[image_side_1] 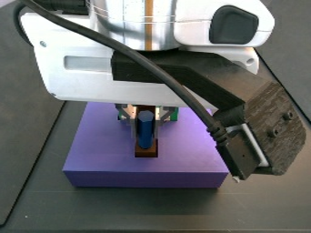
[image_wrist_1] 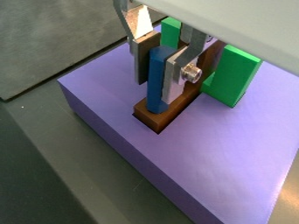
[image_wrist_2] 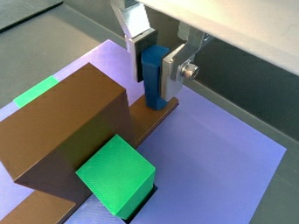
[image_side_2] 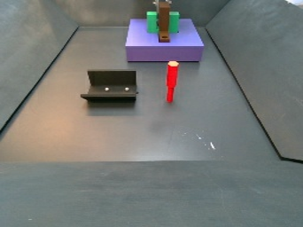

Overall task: Pick up the blue object. Move up. Move to above the board. Insert the blue object.
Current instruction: Insert the blue object.

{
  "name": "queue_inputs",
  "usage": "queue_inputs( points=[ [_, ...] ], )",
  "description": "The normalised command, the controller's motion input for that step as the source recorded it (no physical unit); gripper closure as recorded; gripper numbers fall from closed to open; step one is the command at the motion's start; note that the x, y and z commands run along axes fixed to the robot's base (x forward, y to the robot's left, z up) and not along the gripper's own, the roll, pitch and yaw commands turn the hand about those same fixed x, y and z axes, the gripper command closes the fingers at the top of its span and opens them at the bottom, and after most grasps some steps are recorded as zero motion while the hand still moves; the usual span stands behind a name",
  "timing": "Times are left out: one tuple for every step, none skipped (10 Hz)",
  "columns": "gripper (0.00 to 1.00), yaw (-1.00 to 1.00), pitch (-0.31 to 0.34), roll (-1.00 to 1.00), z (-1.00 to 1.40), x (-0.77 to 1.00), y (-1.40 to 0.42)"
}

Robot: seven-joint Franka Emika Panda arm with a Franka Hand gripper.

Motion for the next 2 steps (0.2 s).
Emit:
queue_inputs(
  points=[
    [1.00,0.00,-0.036,-0.01,-0.18,0.00,0.00],
    [1.00,0.00,0.000,0.00,0.00,0.00,0.00]
  ],
)
